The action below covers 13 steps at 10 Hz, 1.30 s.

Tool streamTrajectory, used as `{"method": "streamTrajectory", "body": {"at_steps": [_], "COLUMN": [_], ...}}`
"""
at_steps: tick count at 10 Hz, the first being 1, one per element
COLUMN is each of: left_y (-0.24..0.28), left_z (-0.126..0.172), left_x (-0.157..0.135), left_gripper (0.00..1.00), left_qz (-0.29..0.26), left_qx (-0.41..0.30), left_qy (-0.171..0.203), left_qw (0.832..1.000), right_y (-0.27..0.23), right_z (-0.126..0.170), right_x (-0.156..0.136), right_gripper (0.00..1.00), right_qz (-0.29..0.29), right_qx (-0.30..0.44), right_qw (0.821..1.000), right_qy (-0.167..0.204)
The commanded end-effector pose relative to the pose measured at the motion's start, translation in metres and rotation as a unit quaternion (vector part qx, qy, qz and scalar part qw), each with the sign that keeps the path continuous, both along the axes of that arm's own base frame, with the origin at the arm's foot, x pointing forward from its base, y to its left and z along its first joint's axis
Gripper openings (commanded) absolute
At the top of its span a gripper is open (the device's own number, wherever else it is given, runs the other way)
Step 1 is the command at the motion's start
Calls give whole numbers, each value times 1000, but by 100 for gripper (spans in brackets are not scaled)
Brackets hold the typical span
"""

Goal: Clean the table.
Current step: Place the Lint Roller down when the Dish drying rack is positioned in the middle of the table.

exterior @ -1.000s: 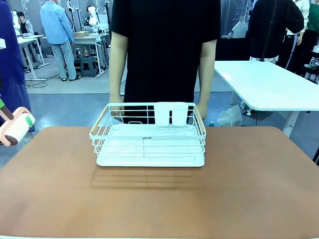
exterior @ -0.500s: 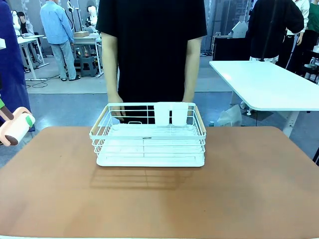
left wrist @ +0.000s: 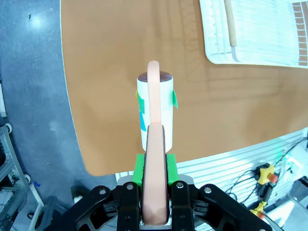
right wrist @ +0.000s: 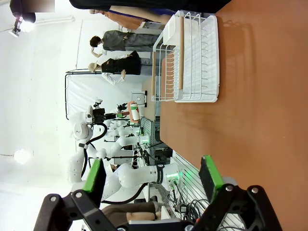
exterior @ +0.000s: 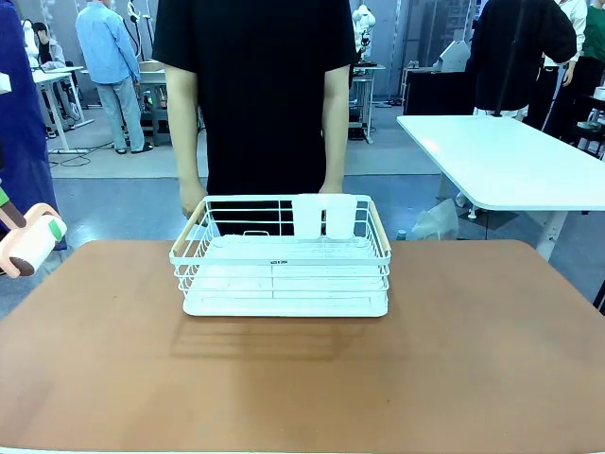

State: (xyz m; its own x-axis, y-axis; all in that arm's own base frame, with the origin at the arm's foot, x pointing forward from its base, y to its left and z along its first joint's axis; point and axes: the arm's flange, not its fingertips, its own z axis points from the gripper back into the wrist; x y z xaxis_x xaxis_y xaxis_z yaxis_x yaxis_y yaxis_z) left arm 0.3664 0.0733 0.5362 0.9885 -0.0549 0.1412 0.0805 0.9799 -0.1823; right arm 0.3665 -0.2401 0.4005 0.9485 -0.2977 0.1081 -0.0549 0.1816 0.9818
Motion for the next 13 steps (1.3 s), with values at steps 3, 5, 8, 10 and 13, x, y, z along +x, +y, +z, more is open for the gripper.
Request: {"method": "streamTrajectory", "body": {"at_steps": [3,5,8,10,13], "left_y": [-45,-54,-49,-48,-48], "left_z": [-35,-53,-78,-88,-99], "left_x": [32,45,53,57,61], "left_gripper": [21,21,21,21,21], "left_qz": [407,552,618,635,630], "left_qx": [28,-20,-98,-120,-118], "left_qy": [-7,-4,34,33,19], "left_qw": [913,834,779,763,768], "right_y": [2,2,2,2,2], "right_z": [4,4,4,4,4], "right_x": [0,0,0,0,0], "right_gripper": [100,100,100,100,100], "right_qz": [2,2,2,2,2], "right_qx": [2,2,2,2,2], "right_qw": [1000,1000,1000,1000,1000], "right_qy": [-2,-2,-2,-2,-2]}}
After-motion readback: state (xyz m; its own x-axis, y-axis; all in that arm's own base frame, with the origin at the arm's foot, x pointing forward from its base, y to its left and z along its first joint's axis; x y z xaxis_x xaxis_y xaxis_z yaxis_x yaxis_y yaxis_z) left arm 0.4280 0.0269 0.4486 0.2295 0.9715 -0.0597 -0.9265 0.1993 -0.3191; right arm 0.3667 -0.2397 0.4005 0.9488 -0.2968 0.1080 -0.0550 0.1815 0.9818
